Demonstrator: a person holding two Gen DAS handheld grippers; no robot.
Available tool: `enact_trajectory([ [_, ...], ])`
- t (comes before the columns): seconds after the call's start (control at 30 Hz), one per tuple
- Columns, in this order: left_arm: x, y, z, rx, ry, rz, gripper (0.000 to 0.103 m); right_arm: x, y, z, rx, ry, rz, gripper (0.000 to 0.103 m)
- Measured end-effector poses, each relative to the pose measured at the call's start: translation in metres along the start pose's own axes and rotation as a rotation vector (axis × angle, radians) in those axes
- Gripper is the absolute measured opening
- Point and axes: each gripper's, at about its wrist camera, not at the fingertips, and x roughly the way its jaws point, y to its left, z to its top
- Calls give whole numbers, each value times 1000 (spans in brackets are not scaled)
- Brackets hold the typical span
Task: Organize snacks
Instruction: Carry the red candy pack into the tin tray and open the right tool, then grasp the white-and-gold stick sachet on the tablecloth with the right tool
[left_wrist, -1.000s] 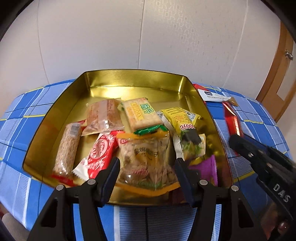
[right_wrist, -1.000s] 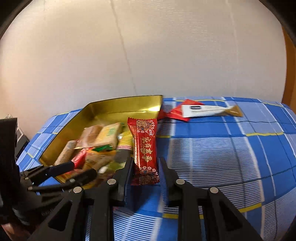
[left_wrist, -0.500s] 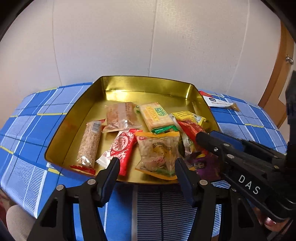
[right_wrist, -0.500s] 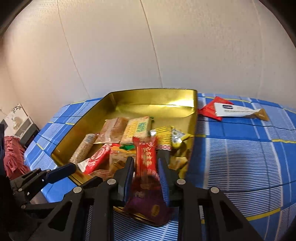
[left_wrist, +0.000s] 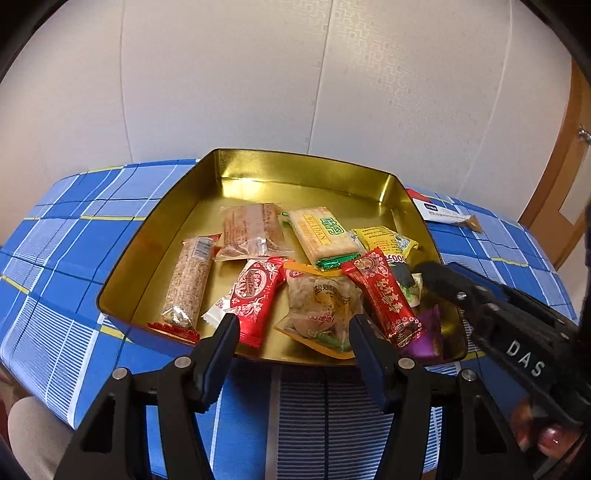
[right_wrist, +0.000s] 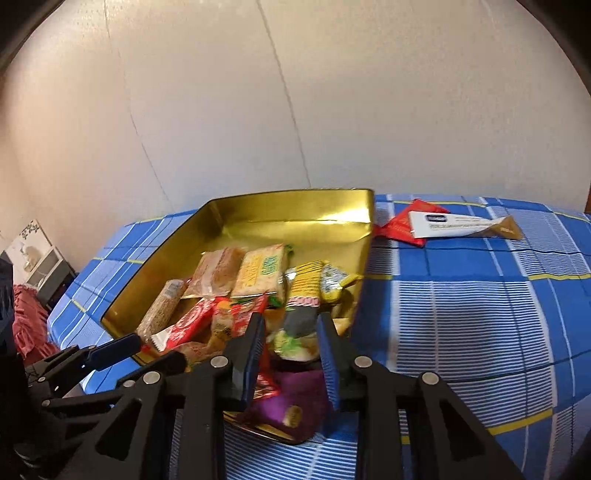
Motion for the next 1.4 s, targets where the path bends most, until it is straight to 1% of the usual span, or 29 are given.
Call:
enact_trajectory([
  [0.3, -1, -11, -1, 11, 14, -27, 65, -9, -34, -1, 49, -16, -54, 29],
  [0.4, -2, -20, -3, 32, 17, -35, 70, -9, -48, -3, 57, -8, -76, 29],
  [0.67, -2, -52, -5, 106, 33, -70, 70, 3, -83, -7, 19, 66, -166, 29],
  [0.77, -3, -60, -3, 124, 33, -85, 70, 10, -98, -2, -28, 96, -223, 30],
  [0.83, -3, -67, -3, 135, 35, -97, 70, 15, -112, 3, -50, 112, -259, 33],
  [0.9, -3, -74, -2, 149, 43, -111, 70, 21, -126, 10, -58, 130, -286, 33],
  [0.97, -1, -79, -2, 163, 50, -121, 70, 27, -138, 19, -64, 147, -296, 33],
  [1.13, 4, -90, 0, 180, 73, -132, 70, 49, -165, 53, -110, 181, -331, 35],
  [1.2, 7, -92, 1, 175, 85, -141, 70, 55, -181, 71, -85, 170, -336, 35],
  [1.3, 9, -92, 3, 164, 105, -153, 71, 64, -201, 99, -20, 156, -311, 35],
  [1.4, 11, -94, 4, 173, 116, -142, 72, 83, -221, 123, 62, 187, -280, 35],
])
